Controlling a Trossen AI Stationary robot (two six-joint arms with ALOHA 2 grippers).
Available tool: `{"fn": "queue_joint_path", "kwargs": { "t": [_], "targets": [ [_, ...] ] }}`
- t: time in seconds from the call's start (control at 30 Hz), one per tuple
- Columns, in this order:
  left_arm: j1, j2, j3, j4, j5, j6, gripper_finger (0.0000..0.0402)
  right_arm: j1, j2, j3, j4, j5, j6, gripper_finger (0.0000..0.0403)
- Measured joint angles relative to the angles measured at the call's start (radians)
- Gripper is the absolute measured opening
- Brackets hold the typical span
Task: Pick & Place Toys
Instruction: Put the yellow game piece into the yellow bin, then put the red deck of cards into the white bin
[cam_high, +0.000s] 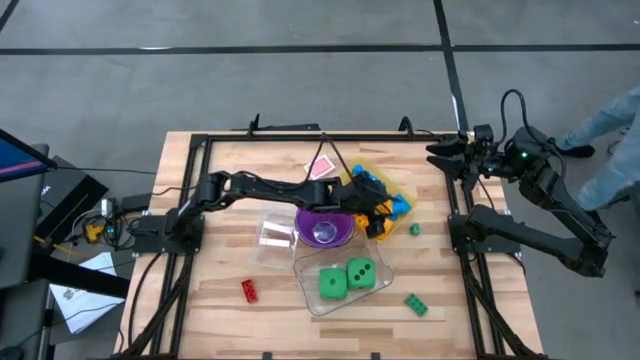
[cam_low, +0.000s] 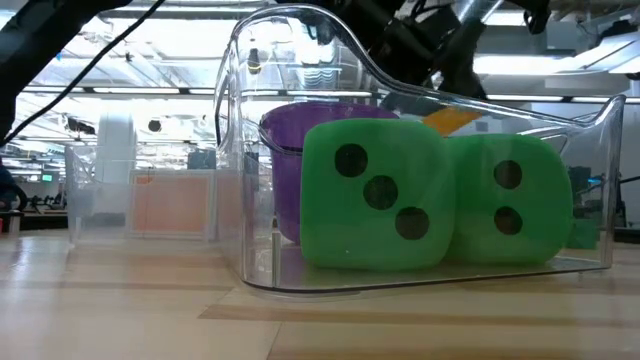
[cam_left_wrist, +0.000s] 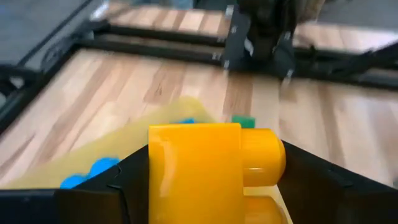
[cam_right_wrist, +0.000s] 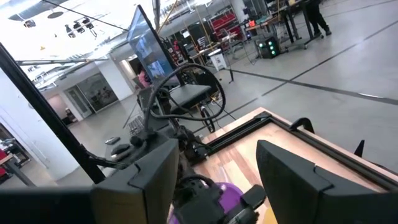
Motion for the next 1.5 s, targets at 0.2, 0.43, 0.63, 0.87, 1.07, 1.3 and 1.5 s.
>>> {"fn": "queue_joint_path", "kwargs": {
  "t": [0.2,0.43,0.63,0.87,1.07,1.3,1.5],
  "targets": [
    [0.022,0.0,0.0,-0.056,0.037,0.003,0.0271,0.0,0.0,0.0,0.0,0.0,0.0,0.0209],
    [0.026,0.0,0.0,-0.077,0.053,0.002,0.0273,0.0,0.0,0.0,0.0,0.004,-0.005,0.0209],
    [0.027,0.0,0.0,-0.077,0.053,0.001,0.0273,0.0,0.0,0.0,0.0,0.005,-0.005,0.0209],
    [0.027,0.0,-0.001,-0.078,0.052,0.001,0.0274,0.0,0.0,0.0,0.0,0.007,-0.006,0.0209],
    [0.026,-0.001,-0.001,-0.103,0.078,0.001,0.0279,0.0,0.0,0.0,0.0,0.007,-0.008,0.0209],
    [0.026,-0.001,-0.002,-0.141,0.087,0.001,0.0303,0.0,0.0,0.0,0.0,0.007,-0.008,0.0209],
    [0.026,-0.001,-0.002,-0.137,0.104,0.001,0.0325,0.0,0.0,0.0,0.0,0.007,-0.008,0.0209]
  ]
}}
